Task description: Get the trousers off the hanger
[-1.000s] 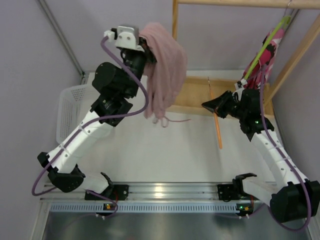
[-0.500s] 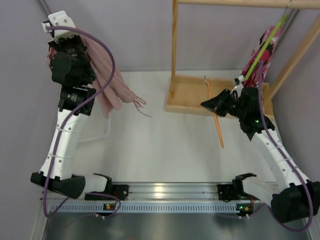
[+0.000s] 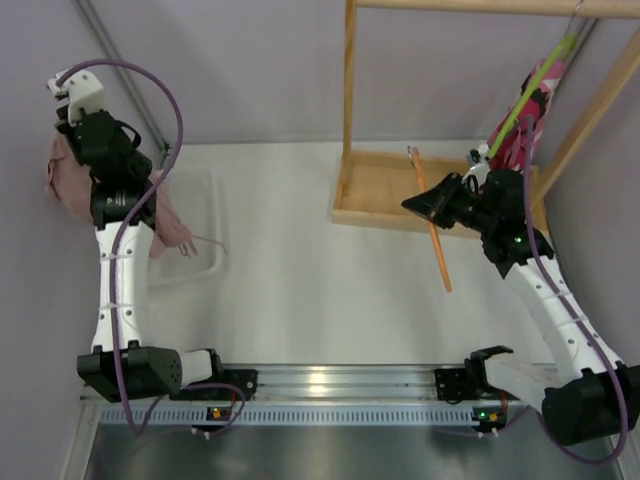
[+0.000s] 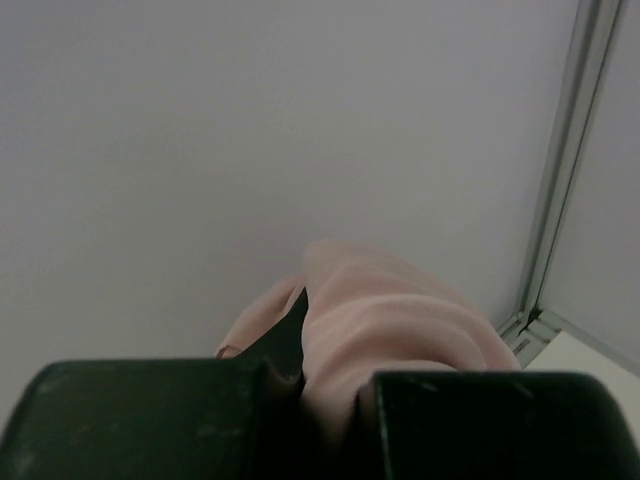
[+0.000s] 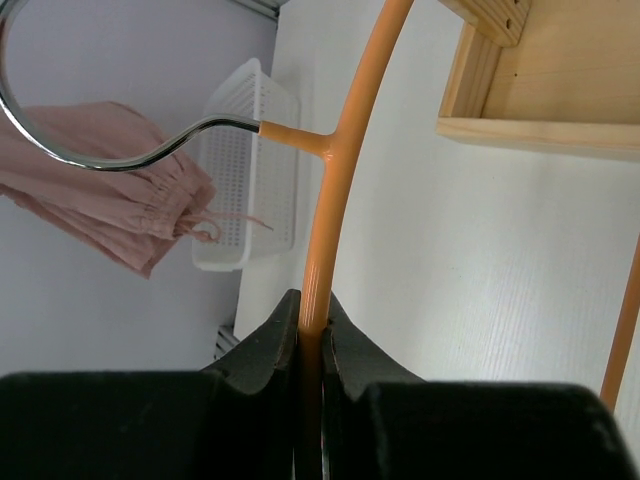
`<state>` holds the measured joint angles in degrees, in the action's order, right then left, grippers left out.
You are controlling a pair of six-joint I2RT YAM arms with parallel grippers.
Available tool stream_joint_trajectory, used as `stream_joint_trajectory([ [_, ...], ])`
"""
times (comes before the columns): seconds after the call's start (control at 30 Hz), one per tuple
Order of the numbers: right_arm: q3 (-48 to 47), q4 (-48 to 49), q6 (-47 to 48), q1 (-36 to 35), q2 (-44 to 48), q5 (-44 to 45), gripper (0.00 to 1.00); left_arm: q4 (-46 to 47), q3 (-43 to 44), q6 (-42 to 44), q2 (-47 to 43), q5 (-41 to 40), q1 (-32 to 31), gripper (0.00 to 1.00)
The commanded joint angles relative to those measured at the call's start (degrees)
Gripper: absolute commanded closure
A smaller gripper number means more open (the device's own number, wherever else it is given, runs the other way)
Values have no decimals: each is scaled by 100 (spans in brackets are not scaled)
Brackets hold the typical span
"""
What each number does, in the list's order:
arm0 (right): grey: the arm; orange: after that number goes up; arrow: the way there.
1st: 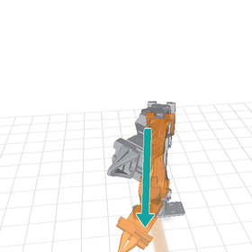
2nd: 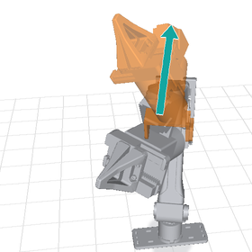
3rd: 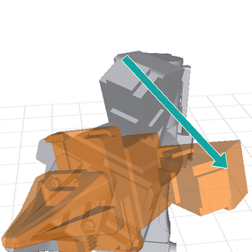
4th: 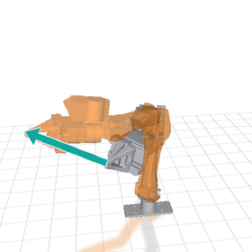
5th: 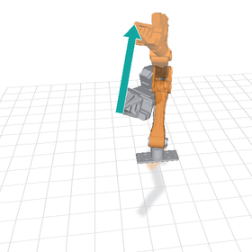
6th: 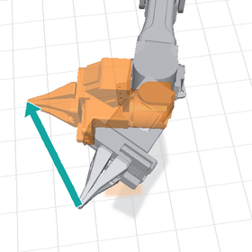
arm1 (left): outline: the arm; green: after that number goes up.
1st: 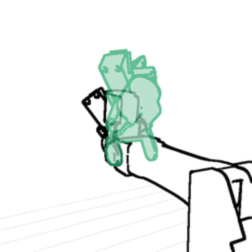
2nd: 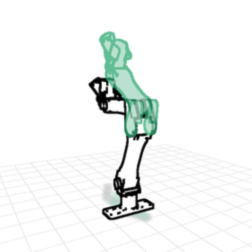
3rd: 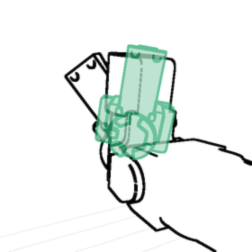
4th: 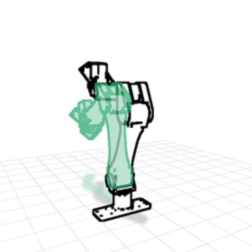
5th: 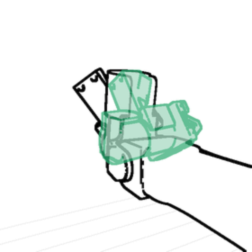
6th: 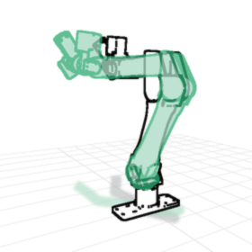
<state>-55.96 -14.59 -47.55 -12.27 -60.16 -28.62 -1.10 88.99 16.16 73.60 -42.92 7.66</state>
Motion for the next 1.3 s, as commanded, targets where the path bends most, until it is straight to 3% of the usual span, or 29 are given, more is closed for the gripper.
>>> stream_joint_trajectory([
  [0.0, -459, 334, 193, -109, 57, -143, 100, 154, -460, -148, -267, 283, 78, 100],
  [0.23, -819, 176, 325, -109, 145, -179, 100, -39, -1699, -535, 57, 1110, 78, 100],
  [0.4, -934, 35, 439, -117, 250, -188, 100, -74, -1868, -956, 759, 1022, 78, 100],
  [0.53, -1065, -9, 448, -109, 277, -196, 100, -486, -1657, -1334, 1331, 1478, 78, 98],
  [0.63, -1276, -219, 492, -109, 329, 74, 100, -908, -1473, -1563, 1560, 1628, 78, 78],
  [0.67, -1320, -298, 492, -109, 356, 163, 100, -953, -1472, -1598, 1552, 1733, 78, 64],
  [0.77, -1417, -334, 396, -117, 461, 261, 100, -1295, -1429, -1809, 1412, 1900, 69, 42],
  [0.83, -1461, -325, 291, -109, 497, 261, 100, -1671, -1297, -1862, 1289, 2050, 78, 35],
  [0.87, -1479, -325, 264, -109, 505, 278, 100, -1822, -1244, -1915, 1166, 2172, 78, 24],
  [1.0, -1698, -387, 89, -100, 444, 392, 100, -2350, -884, -2047, 604, 2559, 78, 2],
  [1.27, -2120, -440, -413, -117, 172, 805, 100, -2342, -673, -2030, -689, 4219, 78, 2],
])
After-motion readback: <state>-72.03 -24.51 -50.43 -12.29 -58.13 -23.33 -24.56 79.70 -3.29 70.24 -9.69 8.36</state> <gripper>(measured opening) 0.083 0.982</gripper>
